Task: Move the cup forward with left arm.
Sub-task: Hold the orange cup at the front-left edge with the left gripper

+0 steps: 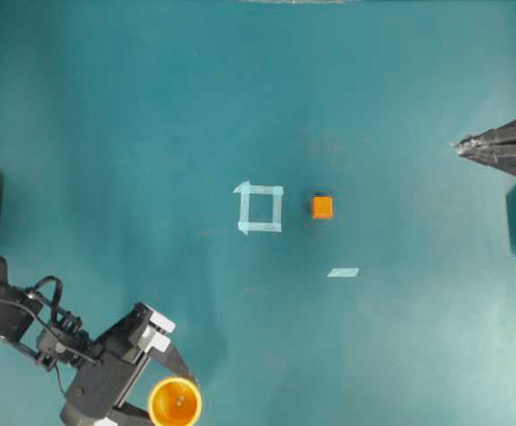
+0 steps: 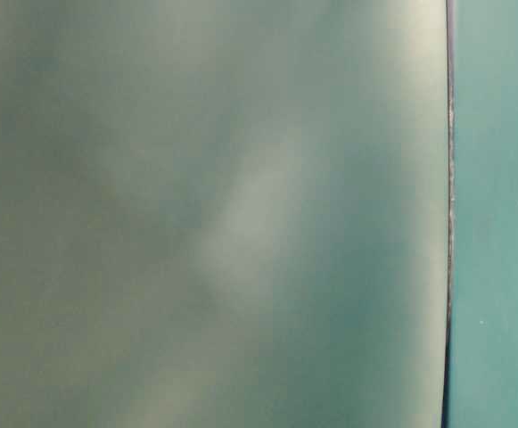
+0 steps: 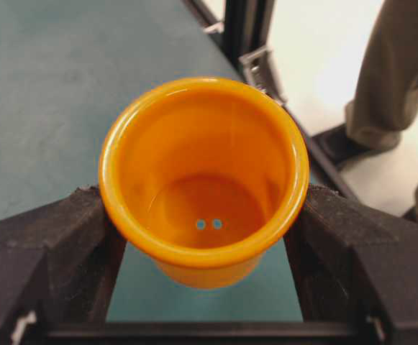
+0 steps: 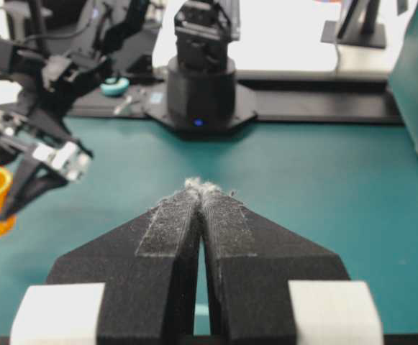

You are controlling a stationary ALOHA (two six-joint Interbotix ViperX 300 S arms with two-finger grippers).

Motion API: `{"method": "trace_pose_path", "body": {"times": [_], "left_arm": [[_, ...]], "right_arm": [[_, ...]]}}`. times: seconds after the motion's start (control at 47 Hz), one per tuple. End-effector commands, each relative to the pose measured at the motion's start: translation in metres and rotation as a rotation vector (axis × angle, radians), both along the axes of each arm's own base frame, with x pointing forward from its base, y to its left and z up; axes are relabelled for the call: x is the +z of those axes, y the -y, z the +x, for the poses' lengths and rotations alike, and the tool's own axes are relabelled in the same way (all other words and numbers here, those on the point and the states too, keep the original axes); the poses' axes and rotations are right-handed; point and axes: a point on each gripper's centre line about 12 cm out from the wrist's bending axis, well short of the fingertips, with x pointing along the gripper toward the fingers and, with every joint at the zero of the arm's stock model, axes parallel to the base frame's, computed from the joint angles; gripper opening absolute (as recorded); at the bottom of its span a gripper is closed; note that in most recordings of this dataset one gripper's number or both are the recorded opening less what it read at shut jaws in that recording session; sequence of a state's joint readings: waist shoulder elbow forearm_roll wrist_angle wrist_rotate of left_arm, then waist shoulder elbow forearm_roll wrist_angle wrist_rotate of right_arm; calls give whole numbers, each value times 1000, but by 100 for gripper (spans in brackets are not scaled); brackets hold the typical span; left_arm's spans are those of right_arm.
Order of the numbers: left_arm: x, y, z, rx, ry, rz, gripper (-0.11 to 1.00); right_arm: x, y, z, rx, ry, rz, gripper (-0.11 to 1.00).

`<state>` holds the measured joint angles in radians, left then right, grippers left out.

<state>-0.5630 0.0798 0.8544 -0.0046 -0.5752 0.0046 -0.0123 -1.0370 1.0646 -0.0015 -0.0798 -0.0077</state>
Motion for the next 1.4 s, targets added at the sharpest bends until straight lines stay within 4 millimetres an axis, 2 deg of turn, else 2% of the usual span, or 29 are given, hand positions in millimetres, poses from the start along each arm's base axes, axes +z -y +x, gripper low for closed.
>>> {"method": "trace_pose_path", "body": {"times": [0.0,0.192,1.383], "left_arm": [[13,9,4,-12,36,-26,65],[13,15,5,-25,33,-25,65],[10,15,5,-25,22,-17,65]], "right_arm": [[14,0,0,0,35,-2,0],[14,0,0,0,37,-4,0],[16,0,-1,-1,44,-4,0]]}}
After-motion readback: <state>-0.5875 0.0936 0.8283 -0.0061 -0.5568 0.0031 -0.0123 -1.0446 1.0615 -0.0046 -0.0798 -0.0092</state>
